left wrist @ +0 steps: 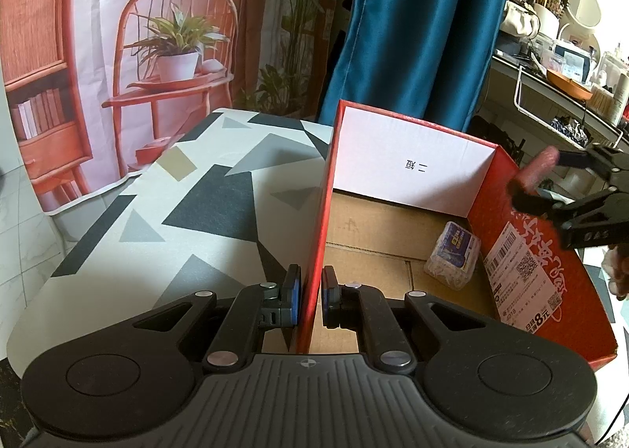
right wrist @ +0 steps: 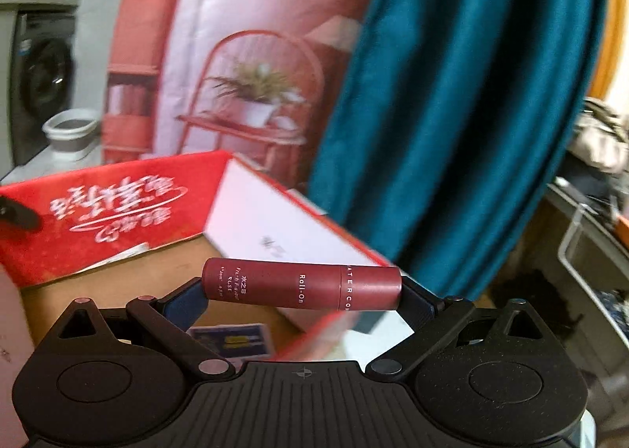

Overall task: Organize rigid objects
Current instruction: 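Carry the red tube into the box and release it beside the case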

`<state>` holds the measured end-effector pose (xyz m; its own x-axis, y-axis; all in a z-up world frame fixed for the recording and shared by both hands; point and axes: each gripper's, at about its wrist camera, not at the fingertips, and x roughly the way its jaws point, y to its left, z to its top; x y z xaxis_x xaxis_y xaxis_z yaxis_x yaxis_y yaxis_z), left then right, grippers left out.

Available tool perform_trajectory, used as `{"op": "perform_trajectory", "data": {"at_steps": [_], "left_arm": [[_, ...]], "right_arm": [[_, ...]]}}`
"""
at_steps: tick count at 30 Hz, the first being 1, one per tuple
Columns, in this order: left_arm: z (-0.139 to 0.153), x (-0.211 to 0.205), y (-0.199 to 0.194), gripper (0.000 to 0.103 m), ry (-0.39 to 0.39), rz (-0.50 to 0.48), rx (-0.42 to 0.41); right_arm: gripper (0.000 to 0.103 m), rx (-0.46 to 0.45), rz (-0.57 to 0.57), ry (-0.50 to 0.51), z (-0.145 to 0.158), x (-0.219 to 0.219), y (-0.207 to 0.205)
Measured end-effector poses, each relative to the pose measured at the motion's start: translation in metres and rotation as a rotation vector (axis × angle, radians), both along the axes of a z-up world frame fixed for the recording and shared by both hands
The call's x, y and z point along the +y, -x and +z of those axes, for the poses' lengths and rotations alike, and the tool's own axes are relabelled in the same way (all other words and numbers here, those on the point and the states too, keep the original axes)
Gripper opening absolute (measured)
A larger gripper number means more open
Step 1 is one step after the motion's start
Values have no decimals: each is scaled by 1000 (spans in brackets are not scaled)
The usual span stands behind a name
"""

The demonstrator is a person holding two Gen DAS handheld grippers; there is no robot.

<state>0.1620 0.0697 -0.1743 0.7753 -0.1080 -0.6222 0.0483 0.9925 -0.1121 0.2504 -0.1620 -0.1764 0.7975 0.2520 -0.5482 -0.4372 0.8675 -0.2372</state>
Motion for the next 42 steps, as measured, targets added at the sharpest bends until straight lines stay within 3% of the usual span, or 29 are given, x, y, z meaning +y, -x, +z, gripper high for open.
{"op": "perform_trajectory", "data": {"at_steps": [8, 25, 35, 42], "left_arm": [[0, 0, -2, 11, 2, -2, 8], [0, 1, -3, 11, 3, 0, 10], [0, 1, -2, 11, 6, 0, 11], [0, 2, -2, 11, 4, 1, 11]], "right_arm": [[98, 49, 37, 9, -12, 11, 4], [99, 24, 4, 25, -18, 13, 12], [99, -12, -83, -43, -15, -7, 26], [98, -50, -203, -133, -15, -35, 45]]}}
